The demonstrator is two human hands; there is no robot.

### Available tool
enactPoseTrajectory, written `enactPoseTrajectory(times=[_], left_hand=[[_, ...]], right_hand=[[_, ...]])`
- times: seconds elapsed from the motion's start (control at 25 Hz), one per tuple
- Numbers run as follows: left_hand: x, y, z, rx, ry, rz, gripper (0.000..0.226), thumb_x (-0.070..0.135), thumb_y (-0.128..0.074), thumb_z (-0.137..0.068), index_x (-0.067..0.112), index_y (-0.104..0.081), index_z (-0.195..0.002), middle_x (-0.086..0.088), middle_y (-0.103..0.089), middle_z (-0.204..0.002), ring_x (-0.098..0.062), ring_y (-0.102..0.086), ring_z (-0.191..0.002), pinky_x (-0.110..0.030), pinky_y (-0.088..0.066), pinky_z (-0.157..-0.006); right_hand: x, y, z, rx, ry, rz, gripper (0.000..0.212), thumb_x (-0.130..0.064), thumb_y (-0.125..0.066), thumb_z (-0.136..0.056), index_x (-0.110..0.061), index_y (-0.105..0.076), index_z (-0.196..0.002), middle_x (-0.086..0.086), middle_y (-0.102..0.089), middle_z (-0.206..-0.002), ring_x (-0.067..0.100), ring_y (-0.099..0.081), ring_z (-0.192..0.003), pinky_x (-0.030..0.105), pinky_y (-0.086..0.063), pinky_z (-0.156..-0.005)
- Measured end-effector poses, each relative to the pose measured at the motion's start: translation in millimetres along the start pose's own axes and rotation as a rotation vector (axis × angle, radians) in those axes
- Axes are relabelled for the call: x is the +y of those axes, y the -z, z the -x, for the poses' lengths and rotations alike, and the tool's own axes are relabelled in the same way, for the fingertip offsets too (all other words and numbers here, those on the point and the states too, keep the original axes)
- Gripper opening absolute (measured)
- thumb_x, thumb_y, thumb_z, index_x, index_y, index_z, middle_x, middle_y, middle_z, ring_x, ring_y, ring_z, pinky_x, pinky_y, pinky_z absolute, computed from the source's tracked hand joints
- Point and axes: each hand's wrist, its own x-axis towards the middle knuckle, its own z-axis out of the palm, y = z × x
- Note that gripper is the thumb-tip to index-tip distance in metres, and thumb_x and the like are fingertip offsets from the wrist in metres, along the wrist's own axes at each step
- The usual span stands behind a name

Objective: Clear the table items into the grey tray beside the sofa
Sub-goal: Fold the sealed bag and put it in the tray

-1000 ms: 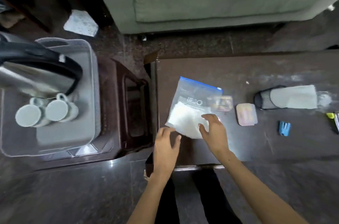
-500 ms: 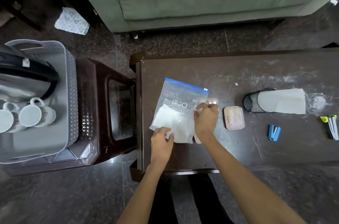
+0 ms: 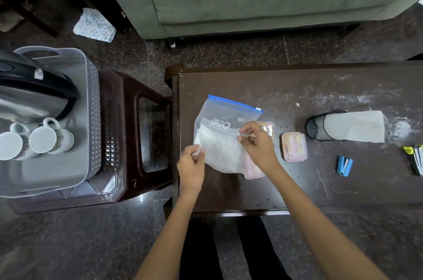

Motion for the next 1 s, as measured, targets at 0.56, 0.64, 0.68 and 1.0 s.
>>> enactPoseTrajectory(times=[0.56, 0.64, 0.68, 1.0], left_hand=[[6.9, 53.9, 7.4, -0.278, -0.011, 0.503, 0.057, 0.000, -0.065, -0.085, 0.024, -0.051, -0.134, -0.005, -0.071, -0.111, -0.010, -0.064, -0.103, -0.018, -0.050, -0.089], [5.4, 59.6, 8.0, -0.263, -0.024, 0.384, 0.044, -0.004, -0.069, -0.080, 0.013, -0.064, -0.120, 0.006, -0.074, -0.090, -0.002, -0.065, -0.085, -0.012, -0.051, -0.077], [5.5, 62.4, 8.6, -0.251, -0.020, 0.320, 0.042, -0.006, -0.071, -0.077, 0.009, -0.066, -0.116, 0.007, -0.072, -0.078, 0.001, -0.063, -0.075, -0.011, -0.050, -0.073], [8.2, 72.1, 7.2, -0.189, -0.258, -0.276, 0.023, 0.001, -0.069, -0.081, 0.010, -0.074, -0.101, -0.004, -0.057, -0.089, -0.015, -0.056, -0.079, -0.015, -0.043, -0.072]], right_hand=[[-19.5, 27.2, 34.4, -0.360, -0.117, -0.111, 0.040, 0.000, -0.078, -0.072, -0.010, -0.068, -0.110, -0.003, -0.068, -0.108, 0.000, -0.060, -0.089, 0.020, -0.046, -0.088], [-19.0, 19.7, 39.1, -0.314, -0.102, -0.088, 0.044, 0.003, -0.080, -0.067, -0.006, -0.069, -0.108, -0.021, -0.068, -0.081, -0.007, -0.058, -0.073, 0.010, -0.046, -0.077], [-17.6, 16.2, 40.6, -0.292, -0.085, -0.057, 0.044, 0.005, -0.080, -0.066, -0.004, -0.069, -0.108, -0.027, -0.062, -0.063, -0.009, -0.054, -0.062, 0.004, -0.042, -0.067], [-11.0, 1.4, 44.6, -0.102, 0.070, 0.315, 0.018, -0.005, -0.082, -0.067, -0.010, -0.077, -0.084, 0.009, -0.072, -0.088, 0.002, -0.054, -0.069, 0.006, -0.038, -0.064]])
